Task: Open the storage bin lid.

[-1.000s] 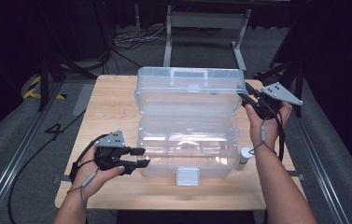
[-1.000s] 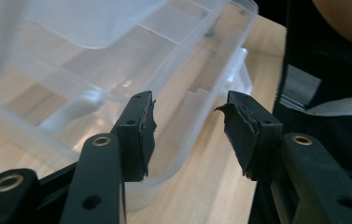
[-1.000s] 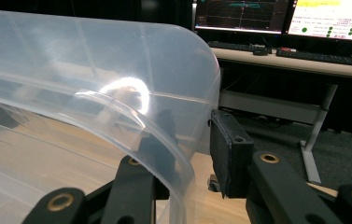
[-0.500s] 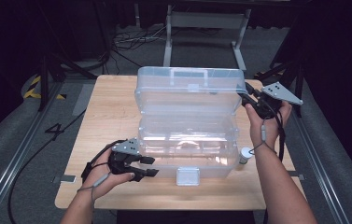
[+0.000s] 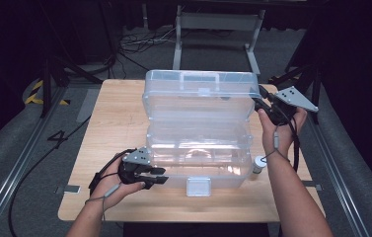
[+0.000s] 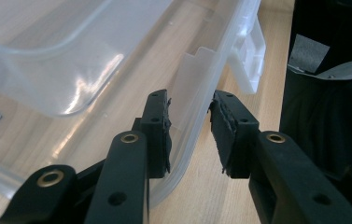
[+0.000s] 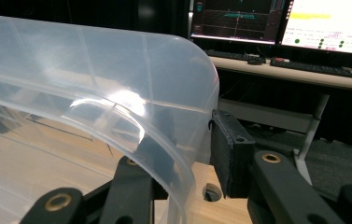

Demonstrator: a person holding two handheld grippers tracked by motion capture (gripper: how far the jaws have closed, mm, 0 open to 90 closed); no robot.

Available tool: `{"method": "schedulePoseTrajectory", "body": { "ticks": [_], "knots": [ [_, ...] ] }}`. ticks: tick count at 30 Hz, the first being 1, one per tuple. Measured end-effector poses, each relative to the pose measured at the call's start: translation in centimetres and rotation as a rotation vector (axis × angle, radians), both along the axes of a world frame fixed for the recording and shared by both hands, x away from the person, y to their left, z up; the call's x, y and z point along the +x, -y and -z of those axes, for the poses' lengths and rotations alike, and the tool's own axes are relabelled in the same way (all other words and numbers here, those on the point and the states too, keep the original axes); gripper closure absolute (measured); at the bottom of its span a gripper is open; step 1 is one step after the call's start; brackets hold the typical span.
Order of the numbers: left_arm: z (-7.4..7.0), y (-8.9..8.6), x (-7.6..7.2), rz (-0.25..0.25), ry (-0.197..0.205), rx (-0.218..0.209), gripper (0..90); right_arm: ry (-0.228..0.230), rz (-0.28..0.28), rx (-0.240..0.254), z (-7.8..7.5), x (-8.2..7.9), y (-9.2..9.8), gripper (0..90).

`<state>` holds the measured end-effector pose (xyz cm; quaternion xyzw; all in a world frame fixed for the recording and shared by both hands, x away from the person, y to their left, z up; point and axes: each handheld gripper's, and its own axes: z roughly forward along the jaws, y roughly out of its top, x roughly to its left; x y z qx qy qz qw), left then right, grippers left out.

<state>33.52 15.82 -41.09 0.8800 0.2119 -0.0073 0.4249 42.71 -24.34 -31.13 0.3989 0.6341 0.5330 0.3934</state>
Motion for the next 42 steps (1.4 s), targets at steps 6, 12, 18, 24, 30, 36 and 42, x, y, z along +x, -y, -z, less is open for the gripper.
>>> {"method": "schedulePoseTrajectory", "body": {
  "ticks": [6,12,18,24,30,36,42],
  "knots": [
    [0.3,0.3,0.0,0.013,0.008,-0.018,70.7,0.035,0.036,-0.037,0.0,-0.1,-0.5,71.4],
    [0.5,0.2,0.1,0.019,0.002,-0.034,71.2,0.038,0.088,-0.061,0.1,0.0,-0.9,75.9],
    [0.6,0.2,0.1,0.02,-0.006,-0.048,71.5,0.031,0.106,-0.064,0.2,0.3,-1.0,78.1],
    [0.8,0.3,0.2,0.023,-0.008,-0.06,71.4,0.025,0.098,-0.049,0.3,0.8,-0.9,78.4],
    [1.0,0.5,0.3,0.031,-0.008,-0.062,71.1,0.013,0.095,-0.035,0.2,1.4,-0.8,78.5],
    [1.0,0.7,0.3,0.033,-0.003,-0.047,70.7,-0.008,0.097,-0.008,0.2,2.1,-0.8,79.1],
    [1.0,0.8,0.3,0.033,-0.008,-0.046,71.0,-0.034,0.102,-0.007,-0.1,2.9,-0.8,79.6]
  ]
}}
